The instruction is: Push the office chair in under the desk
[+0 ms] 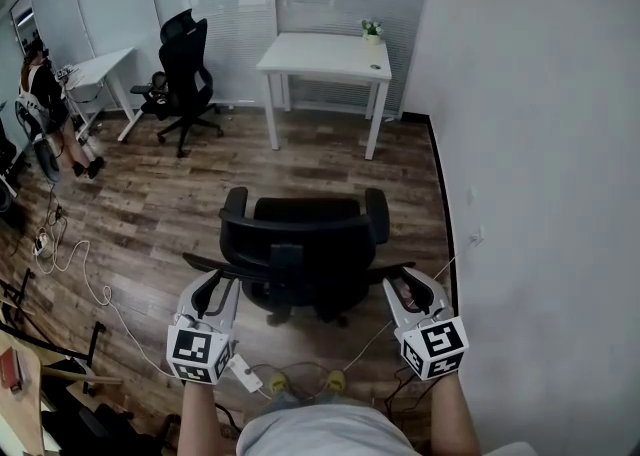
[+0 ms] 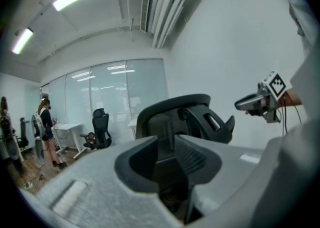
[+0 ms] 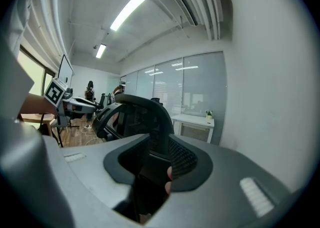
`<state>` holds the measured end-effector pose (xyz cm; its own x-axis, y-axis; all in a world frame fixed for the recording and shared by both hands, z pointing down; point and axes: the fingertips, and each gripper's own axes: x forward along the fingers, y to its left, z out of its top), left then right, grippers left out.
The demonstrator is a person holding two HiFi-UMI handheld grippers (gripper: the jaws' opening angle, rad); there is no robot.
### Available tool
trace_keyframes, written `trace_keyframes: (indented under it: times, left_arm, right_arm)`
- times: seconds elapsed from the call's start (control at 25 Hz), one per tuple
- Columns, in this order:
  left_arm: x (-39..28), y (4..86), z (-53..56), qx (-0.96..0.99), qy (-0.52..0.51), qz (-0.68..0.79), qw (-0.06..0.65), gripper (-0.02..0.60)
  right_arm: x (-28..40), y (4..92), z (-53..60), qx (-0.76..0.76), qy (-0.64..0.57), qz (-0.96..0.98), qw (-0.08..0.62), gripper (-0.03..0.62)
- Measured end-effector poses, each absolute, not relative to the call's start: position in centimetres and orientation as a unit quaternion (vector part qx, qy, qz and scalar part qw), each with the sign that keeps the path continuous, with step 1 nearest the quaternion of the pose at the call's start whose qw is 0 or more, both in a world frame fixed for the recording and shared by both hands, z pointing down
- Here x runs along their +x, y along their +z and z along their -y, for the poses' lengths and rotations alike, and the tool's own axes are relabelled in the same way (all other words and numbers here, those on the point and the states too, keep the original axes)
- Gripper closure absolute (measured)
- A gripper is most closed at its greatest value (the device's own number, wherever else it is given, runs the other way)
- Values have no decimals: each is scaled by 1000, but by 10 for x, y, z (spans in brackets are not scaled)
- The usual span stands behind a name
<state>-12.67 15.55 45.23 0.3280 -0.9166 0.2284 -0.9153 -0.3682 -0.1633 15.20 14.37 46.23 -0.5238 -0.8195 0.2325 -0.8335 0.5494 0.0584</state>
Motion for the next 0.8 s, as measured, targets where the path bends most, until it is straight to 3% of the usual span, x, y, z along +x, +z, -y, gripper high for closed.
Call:
trace_keyframes:
  times: [0.36, 0.8]
  left_arm:
    - [-131, 458, -149, -844, -169, -508, 14, 476]
    - [-131, 491, -150, -833, -377, -387, 119, 461]
  right_arm:
    - [135, 469, -144, 438, -1, 882, 174, 497]
    - [118, 486, -147, 348, -81, 877, 320, 496]
